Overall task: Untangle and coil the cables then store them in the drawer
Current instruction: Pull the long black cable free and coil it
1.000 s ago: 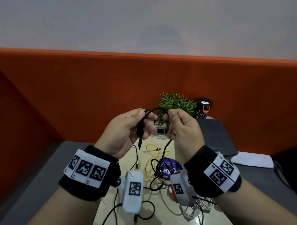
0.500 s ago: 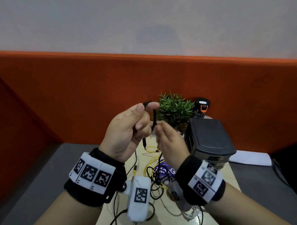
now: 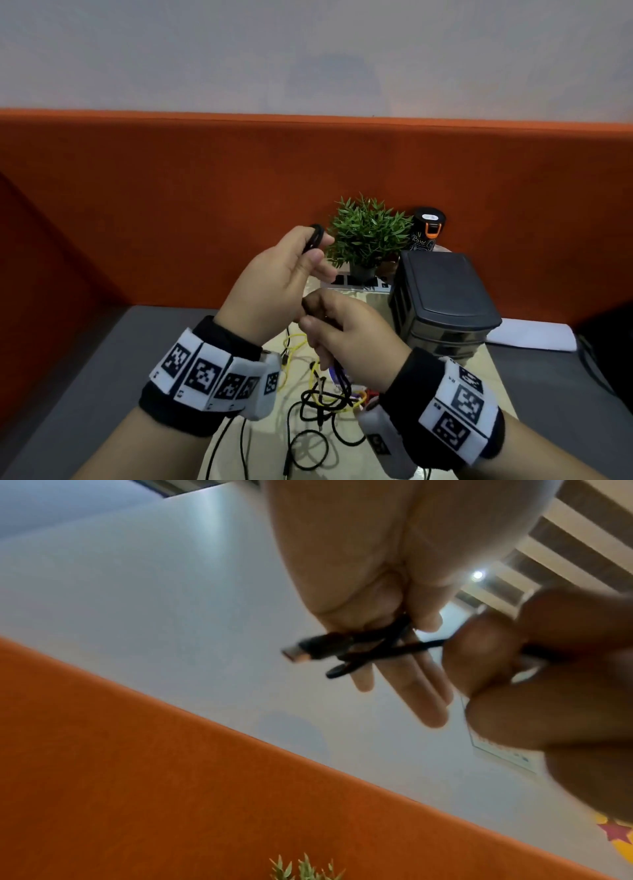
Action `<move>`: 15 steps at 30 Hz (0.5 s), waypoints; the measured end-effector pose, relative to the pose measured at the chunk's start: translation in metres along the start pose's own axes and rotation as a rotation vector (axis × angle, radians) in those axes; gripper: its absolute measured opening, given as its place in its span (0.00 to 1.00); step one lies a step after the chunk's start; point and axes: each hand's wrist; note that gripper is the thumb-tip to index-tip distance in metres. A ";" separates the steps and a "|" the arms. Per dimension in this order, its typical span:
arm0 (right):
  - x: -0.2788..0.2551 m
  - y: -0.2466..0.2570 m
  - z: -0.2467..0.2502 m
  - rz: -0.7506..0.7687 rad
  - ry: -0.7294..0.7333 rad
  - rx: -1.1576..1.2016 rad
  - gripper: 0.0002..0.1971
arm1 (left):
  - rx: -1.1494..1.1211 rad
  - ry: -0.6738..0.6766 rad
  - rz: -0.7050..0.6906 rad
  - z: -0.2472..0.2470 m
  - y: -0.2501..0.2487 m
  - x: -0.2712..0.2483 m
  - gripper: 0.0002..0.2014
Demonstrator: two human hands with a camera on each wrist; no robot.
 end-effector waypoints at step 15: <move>0.026 0.031 0.031 0.422 -0.208 0.165 0.05 | -0.523 0.129 0.102 0.008 -0.002 0.004 0.14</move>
Point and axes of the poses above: each hand's wrist, its own x-axis towards the middle knuckle, its own z-axis out of the back of the hand, y = z × x, and after that the axes turned 11 degrees about x, right-handed
